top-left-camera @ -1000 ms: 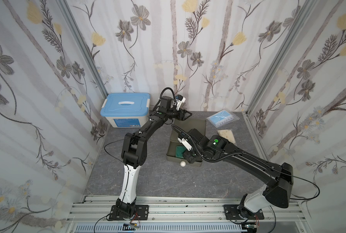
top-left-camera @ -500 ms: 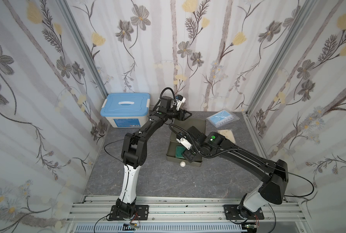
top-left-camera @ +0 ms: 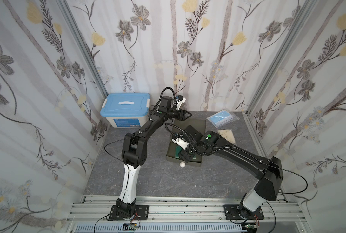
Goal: Take the sponge out of the drawer
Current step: Pick up the sponge from the drawer.
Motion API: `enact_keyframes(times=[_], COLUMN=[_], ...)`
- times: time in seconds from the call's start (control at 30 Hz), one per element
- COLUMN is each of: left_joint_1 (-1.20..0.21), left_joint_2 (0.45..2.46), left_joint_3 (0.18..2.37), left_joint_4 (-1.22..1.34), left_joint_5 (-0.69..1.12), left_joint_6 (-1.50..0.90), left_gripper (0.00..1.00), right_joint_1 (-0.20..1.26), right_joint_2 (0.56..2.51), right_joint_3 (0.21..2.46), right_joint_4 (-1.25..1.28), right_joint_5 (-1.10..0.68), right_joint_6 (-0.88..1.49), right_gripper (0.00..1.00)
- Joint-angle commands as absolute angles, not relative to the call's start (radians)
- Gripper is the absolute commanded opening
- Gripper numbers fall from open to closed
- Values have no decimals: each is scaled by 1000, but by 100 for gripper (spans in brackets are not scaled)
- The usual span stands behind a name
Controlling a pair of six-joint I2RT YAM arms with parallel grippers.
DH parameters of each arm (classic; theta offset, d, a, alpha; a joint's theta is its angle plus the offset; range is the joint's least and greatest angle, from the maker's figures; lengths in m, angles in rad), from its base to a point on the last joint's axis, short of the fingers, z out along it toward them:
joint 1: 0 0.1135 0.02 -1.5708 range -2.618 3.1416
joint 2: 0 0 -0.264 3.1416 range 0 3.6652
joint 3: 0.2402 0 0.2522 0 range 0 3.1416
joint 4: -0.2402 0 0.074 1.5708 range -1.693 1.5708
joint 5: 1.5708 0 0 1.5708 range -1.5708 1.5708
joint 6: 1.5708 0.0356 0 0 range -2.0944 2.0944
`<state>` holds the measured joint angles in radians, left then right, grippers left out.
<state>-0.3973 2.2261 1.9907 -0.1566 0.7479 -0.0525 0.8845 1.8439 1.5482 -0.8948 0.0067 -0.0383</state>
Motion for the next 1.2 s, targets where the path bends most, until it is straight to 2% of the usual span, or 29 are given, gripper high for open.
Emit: enact_keyframes(times=[0.0, 0.37, 0.5, 0.57, 0.7, 1.03, 1.17], left_joint_1=[-393, -390, -390, -389, -387, -385, -385], left_joint_2=[2240, 2239, 2240, 2240, 2241, 2238, 2238], left_joint_3=[1998, 2010, 2017, 2019, 2022, 2024, 2023], left_joint_4=[-227, -240, -247, -249, -249, -256, -256], left_joint_5=[727, 732, 734, 735, 736, 736, 738], left_joint_6=[-27, -18, -17, -14, -16, -11, -12], left_gripper=[68, 68, 68, 68, 68, 68, 68], right_joint_1=[872, 861, 821, 816, 807, 798, 798], right_joint_2=[1882, 1952, 1959, 1962, 1972, 2000, 2005], right_joint_3=[1533, 1528, 1528, 1532, 1535, 1539, 1548], right_joint_4=[-997, -997, -981, -983, -981, -982, -985], right_joint_5=[43, 86, 110, 125, 146, 173, 191], right_joint_6=[-101, -106, -94, -93, -90, -84, -76], right_gripper=[73, 71, 67, 62, 41, 2, 0])
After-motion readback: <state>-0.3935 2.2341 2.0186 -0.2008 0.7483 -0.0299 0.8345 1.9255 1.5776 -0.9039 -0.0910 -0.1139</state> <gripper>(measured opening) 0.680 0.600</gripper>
